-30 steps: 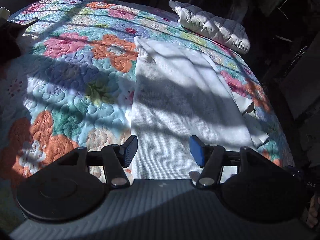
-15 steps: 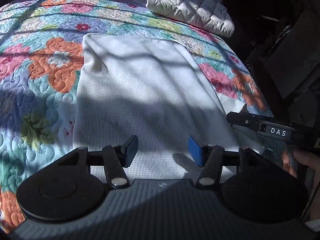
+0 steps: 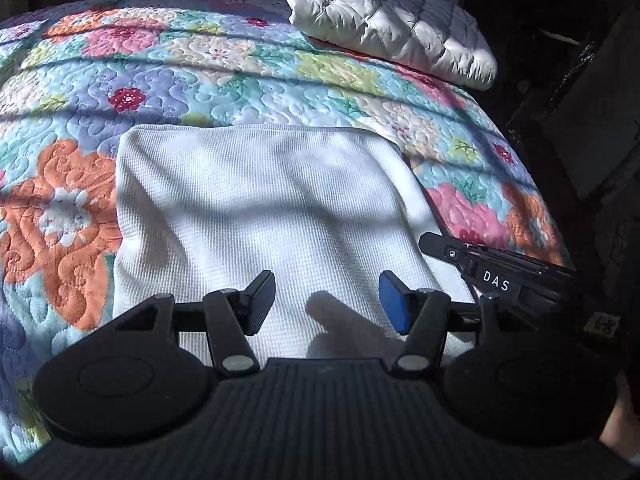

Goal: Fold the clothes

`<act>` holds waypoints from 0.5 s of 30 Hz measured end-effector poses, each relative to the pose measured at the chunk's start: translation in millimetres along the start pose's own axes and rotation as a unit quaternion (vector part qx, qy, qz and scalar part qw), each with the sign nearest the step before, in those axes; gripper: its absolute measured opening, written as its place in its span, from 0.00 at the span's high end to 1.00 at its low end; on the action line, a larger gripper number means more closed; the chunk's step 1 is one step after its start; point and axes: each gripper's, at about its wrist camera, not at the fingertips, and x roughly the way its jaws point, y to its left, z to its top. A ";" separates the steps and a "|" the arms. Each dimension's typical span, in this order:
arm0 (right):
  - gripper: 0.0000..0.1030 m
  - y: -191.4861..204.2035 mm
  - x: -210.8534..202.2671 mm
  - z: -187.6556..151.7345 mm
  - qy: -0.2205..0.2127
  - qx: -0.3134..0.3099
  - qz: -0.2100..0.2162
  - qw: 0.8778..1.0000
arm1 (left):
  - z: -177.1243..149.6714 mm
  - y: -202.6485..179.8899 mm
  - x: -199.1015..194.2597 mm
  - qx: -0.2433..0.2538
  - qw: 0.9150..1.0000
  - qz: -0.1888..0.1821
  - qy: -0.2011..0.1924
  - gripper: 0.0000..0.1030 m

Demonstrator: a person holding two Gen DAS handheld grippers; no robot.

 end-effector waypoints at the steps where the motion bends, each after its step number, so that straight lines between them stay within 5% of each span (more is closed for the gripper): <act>1: 0.95 10.7 -3.3 -3.2 -0.015 -0.032 -0.015 0.999 | 5.5 -0.7 1.6 -0.002 1.000 -0.007 -0.003 0.43; 4: 0.95 43.0 -10.8 -14.5 -0.048 -0.132 -0.053 0.989 | 20.0 -4.8 11.5 -0.004 1.000 -0.031 -0.001 0.37; 8: 0.94 78.8 -8.1 -34.4 -0.034 -0.242 -0.064 0.968 | 31.2 -13.7 46.7 -0.002 0.996 -0.068 0.048 0.28; 10: 0.90 90.4 -7.5 -45.5 -0.024 -0.273 -0.054 0.960 | 34.3 -13.6 78.8 -0.029 0.995 -0.048 0.085 0.29; 12: 0.86 95.9 -9.8 -55.0 -0.021 -0.283 -0.045 0.958 | 33.8 -8.8 92.4 -0.043 0.995 -0.034 0.080 0.34; 14: 0.81 93.1 -15.4 -59.1 -0.020 -0.275 -0.039 0.960 | 31.9 -2.9 95.2 -0.047 0.996 -0.019 0.066 0.61; 15: 0.77 89.5 -18.9 -58.8 -0.020 -0.267 -0.034 0.963 | 32.3 -2.7 94.3 -0.047 0.997 -0.013 0.063 0.66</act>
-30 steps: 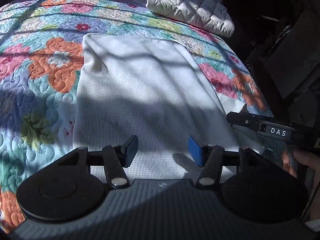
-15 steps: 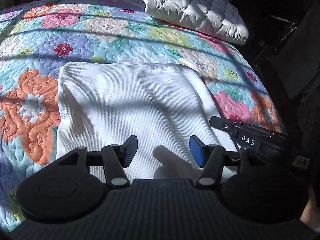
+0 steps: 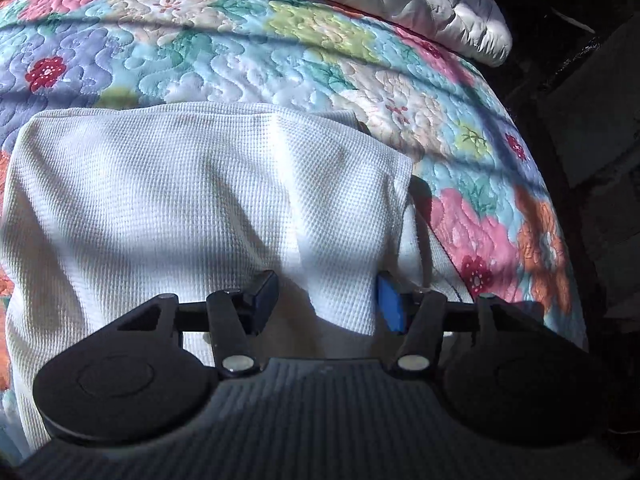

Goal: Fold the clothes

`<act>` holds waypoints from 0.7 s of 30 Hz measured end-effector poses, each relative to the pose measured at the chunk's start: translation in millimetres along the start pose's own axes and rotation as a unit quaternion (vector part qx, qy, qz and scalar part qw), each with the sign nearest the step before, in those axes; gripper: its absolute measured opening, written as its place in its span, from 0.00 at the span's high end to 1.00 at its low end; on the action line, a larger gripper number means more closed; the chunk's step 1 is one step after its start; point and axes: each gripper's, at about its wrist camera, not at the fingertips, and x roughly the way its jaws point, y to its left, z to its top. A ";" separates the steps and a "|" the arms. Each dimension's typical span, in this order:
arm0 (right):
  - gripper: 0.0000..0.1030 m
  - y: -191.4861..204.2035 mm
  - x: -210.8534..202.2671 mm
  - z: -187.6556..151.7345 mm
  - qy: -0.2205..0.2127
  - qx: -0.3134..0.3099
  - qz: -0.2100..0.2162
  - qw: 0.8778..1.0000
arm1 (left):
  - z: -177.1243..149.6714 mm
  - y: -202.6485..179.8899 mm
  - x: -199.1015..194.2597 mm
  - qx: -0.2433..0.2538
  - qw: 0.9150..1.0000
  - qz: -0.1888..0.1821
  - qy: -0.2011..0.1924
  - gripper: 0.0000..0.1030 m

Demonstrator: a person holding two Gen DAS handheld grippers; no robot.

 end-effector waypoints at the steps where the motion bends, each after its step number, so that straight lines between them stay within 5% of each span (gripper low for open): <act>1: 0.74 -7.0 -3.6 -0.5 -0.001 0.012 0.005 1.000 | 0.5 -0.5 -1.3 0.001 1.000 0.004 -0.003 0.67; 3: 0.60 -24.4 -10.4 -0.7 -0.005 0.041 0.014 0.999 | 1.5 -1.5 -3.8 0.002 1.000 0.011 -0.009 0.67; 7: 0.53 -75.8 -18.0 -4.9 -0.008 0.151 0.029 0.988 | 3.6 -3.4 -8.8 0.004 0.999 0.026 -0.021 0.67; 10: 0.52 -118.7 -12.6 -23.4 0.004 0.277 0.035 0.960 | 5.1 -4.8 -12.6 0.005 0.999 0.038 -0.031 0.67; 13: 0.52 -150.3 7.8 -44.7 0.030 0.375 0.085 0.923 | 18.2 -13.0 -16.7 0.019 0.998 0.042 -0.042 0.60; 15: 0.52 -158.5 16.1 -49.7 0.043 0.394 0.109 0.912 | 26.2 -26.8 -15.2 0.031 0.998 0.042 -0.041 0.57; 19: 0.52 -147.5 13.4 -51.9 0.058 0.364 0.144 0.918 | 37.8 -51.6 -4.9 0.066 0.996 0.041 -0.042 0.53; 21: 0.61 -139.0 11.7 -56.8 0.074 0.360 0.168 0.915 | 42.2 -60.6 4.5 0.083 0.995 0.039 -0.034 0.52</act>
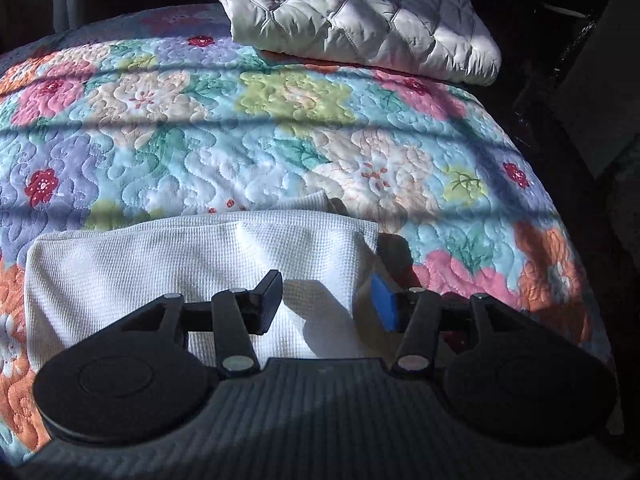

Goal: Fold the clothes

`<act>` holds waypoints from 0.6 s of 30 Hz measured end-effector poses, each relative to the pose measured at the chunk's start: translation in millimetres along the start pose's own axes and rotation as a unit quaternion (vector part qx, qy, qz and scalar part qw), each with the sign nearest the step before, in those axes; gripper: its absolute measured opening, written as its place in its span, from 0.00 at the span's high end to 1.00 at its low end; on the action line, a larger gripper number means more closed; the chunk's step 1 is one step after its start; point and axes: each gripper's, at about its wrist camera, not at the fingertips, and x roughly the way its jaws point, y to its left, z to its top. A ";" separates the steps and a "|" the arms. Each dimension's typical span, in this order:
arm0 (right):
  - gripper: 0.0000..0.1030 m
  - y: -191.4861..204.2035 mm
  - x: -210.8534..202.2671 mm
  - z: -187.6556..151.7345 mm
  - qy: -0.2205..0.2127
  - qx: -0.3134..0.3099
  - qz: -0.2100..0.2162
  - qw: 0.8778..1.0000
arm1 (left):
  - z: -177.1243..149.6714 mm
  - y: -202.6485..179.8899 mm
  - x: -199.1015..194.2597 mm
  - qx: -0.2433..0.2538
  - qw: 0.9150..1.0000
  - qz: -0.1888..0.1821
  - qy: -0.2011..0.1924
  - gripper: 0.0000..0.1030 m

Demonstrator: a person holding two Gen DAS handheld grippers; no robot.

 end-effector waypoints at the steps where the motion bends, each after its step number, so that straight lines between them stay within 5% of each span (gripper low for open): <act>1: 0.67 2.3 -0.6 -5.1 0.003 0.003 0.015 1.000 | 1.6 -3.7 5.6 0.007 1.000 -0.003 0.007 0.51; 3: 0.85 10.6 -3.3 -16.2 -0.001 0.002 0.042 0.999 | 4.0 -4.2 13.4 0.016 1.000 0.002 0.014 0.48; 5: 0.89 24.3 -5.5 -24.3 -0.024 -0.021 0.031 0.999 | 6.4 -4.1 20.9 0.024 0.999 0.007 0.020 0.36; 7: 0.90 46.9 -8.1 -32.2 -0.048 -0.081 -0.015 0.995 | 8.8 -3.9 28.4 0.032 0.999 0.013 0.026 0.36; 9: 0.90 69.9 -9.9 -39.8 -0.069 -0.150 -0.056 0.985 | 11.1 -3.8 35.8 0.039 0.999 0.019 0.032 0.57; 10: 0.90 80.0 -11.3 -45.1 -0.074 -0.179 -0.066 0.979 | 8.1 -6.2 36.4 0.036 0.999 0.018 0.029 0.82; 11: 0.89 89.8 -13.2 -51.1 -0.078 -0.204 -0.074 0.973 | 9.1 -0.6 35.8 0.023 0.999 0.014 0.029 0.95; 14: 0.85 104.6 -17.1 -65.9 -0.063 -0.250 -0.065 0.964 | 9.4 16.7 32.9 -0.012 1.000 0.003 0.029 0.96; 18: 0.70 100.4 -31.4 -77.6 -0.042 -0.253 0.010 0.967 | 5.0 31.2 28.7 -0.038 0.999 -0.004 0.027 0.96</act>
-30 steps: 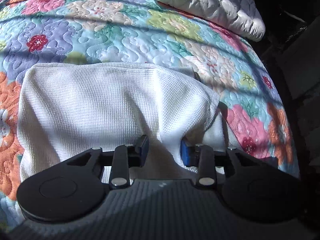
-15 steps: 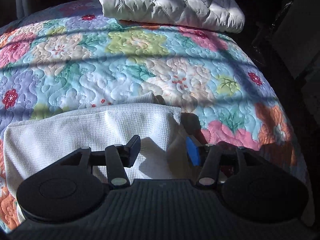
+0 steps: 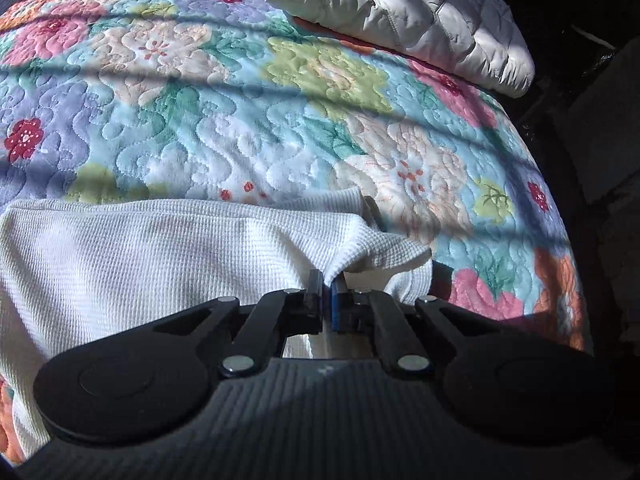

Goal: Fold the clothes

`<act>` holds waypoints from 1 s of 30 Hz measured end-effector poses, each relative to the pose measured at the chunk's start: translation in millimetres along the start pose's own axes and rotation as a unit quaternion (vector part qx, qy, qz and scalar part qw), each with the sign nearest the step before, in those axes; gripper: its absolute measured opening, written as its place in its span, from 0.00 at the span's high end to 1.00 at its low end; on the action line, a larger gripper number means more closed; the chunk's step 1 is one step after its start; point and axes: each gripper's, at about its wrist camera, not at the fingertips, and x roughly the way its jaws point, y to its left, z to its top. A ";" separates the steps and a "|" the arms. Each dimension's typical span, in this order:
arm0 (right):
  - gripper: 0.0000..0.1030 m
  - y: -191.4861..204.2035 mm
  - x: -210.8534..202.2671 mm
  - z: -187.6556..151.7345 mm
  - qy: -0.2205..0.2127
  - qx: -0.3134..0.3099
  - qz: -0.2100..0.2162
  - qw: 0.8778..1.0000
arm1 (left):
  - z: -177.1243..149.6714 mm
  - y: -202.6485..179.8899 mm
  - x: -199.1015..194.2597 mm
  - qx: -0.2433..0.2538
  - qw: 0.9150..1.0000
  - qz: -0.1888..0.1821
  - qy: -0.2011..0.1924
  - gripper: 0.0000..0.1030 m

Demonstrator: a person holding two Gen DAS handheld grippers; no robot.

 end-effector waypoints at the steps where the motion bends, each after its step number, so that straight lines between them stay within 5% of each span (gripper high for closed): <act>1: 0.69 -6.3 -4.6 -1.9 -0.002 0.026 0.029 0.999 | -0.9 3.7 -1.0 -0.007 1.000 -0.002 0.000 0.96; 3: 0.69 -25.0 -15.1 -6.2 -0.013 0.101 0.065 0.993 | -2.6 11.1 -3.0 -0.020 1.000 -0.006 -0.001 0.96; 6: 0.68 -51.2 -30.5 -12.2 -0.030 0.176 0.043 0.983 | -5.3 22.1 -6.1 -0.040 0.999 -0.012 -0.002 0.97; 10: 0.65 -66.0 -35.9 -13.2 -0.031 0.197 0.024 0.980 | -8.8 36.8 -10.2 -0.066 0.998 -0.021 -0.004 0.97; 14: 0.56 -69.9 -3.2 -12.4 0.015 0.207 0.040 0.977 | -0.4 30.5 -1.2 -0.053 0.998 -0.015 -0.001 0.96; 15: 0.64 -69.6 3.5 -13.6 0.016 0.206 0.032 0.978 | -0.4 29.1 -2.1 -0.054 0.998 -0.023 -0.005 0.97; 17: 0.95 -67.7 3.7 -14.2 -0.025 0.188 0.024 0.982 | 1.5 27.4 -7.3 -0.070 0.995 -0.069 -0.022 0.98; 19: 0.96 -60.0 -15.7 -12.1 -0.096 0.136 -0.010 0.986 | 7.3 21.3 -15.0 -0.082 0.989 -0.118 -0.045 0.98; 23: 0.98 -72.1 -37.3 -9.5 -0.094 0.124 -0.147 0.977 | 23.0 5.8 -12.3 -0.083 0.983 -0.149 -0.064 0.97; 26: 0.98 -98.3 -37.9 -20.8 -0.056 0.188 -0.137 0.971 | 25.4 -7.7 -4.4 -0.096 0.978 -0.175 -0.065 0.91; 30: 0.91 -100.3 -32.4 -21.8 -0.024 0.193 -0.159 0.968 | 15.1 -17.4 -10.3 -0.074 0.983 -0.149 -0.073 0.74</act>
